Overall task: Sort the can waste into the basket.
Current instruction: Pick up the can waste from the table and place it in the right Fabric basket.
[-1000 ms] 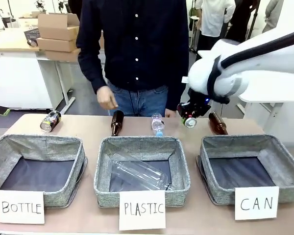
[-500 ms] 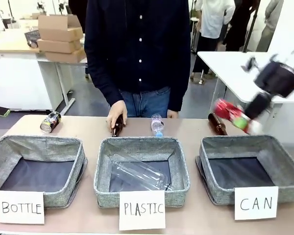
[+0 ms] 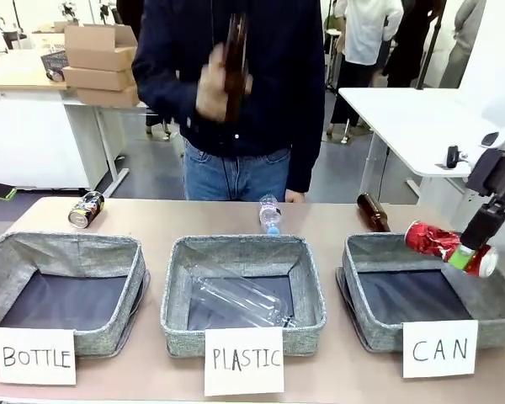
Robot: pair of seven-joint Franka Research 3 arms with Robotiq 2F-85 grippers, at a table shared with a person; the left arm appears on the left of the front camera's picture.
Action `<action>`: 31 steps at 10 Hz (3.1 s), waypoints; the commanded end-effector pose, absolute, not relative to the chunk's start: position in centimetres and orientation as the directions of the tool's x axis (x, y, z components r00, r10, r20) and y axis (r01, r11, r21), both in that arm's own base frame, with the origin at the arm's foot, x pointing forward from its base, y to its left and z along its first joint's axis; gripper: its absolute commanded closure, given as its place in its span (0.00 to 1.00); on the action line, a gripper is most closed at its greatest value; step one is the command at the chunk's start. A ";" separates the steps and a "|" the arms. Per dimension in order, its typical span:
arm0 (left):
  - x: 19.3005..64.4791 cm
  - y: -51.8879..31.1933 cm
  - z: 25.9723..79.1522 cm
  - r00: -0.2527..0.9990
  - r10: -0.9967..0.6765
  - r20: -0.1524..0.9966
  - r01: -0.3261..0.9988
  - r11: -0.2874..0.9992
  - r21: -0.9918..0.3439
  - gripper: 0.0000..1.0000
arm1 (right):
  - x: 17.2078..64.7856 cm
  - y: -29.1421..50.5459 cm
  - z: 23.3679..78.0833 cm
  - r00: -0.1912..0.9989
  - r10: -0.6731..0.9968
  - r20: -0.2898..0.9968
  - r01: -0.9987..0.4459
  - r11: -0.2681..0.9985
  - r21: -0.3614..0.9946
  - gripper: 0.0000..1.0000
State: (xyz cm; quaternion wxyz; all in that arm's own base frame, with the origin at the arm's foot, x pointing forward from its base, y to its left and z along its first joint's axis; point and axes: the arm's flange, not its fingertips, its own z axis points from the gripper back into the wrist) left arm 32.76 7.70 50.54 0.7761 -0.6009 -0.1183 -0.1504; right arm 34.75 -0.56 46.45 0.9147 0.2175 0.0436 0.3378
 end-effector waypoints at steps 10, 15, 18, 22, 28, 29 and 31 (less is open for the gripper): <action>32.9 7.6 50.8 0.918 -0.087 0.386 0.396 0.208 -0.895 0.00 | 34.9 -0.7 46.2 0.826 0.490 0.278 -0.561 0.670 0.487 0.00; 32.9 7.6 50.8 0.918 -0.087 0.386 0.396 0.208 -0.895 0.00 | 34.6 -2.4 53.0 0.792 -0.549 0.268 -0.396 -0.128 0.909 0.00; 32.9 7.6 50.8 0.918 -0.087 0.386 0.396 0.208 -0.895 0.00 | 35.2 -3.5 54.2 0.927 -0.091 0.363 -0.328 0.264 0.907 0.00; 32.9 7.6 50.8 0.918 -0.087 0.386 0.396 0.208 -0.895 0.00 | 35.2 -3.5 54.2 0.927 -0.091 0.363 -0.328 0.264 0.907 0.00; 32.9 7.6 50.8 0.918 -0.087 0.386 0.396 0.208 -0.895 0.00 | 35.2 -3.5 54.2 0.927 -0.091 0.363 -0.328 0.264 0.907 0.00; 32.9 7.6 50.8 0.918 -0.087 0.386 0.396 0.208 -0.895 0.00 | 35.2 -3.5 54.2 0.927 -0.091 0.363 -0.328 0.264 0.907 0.00; 32.8 7.7 50.5 0.927 -0.091 0.364 0.375 0.232 -0.897 0.00 | 35.2 -3.5 54.2 0.927 -0.091 0.363 -0.328 0.264 0.907 0.00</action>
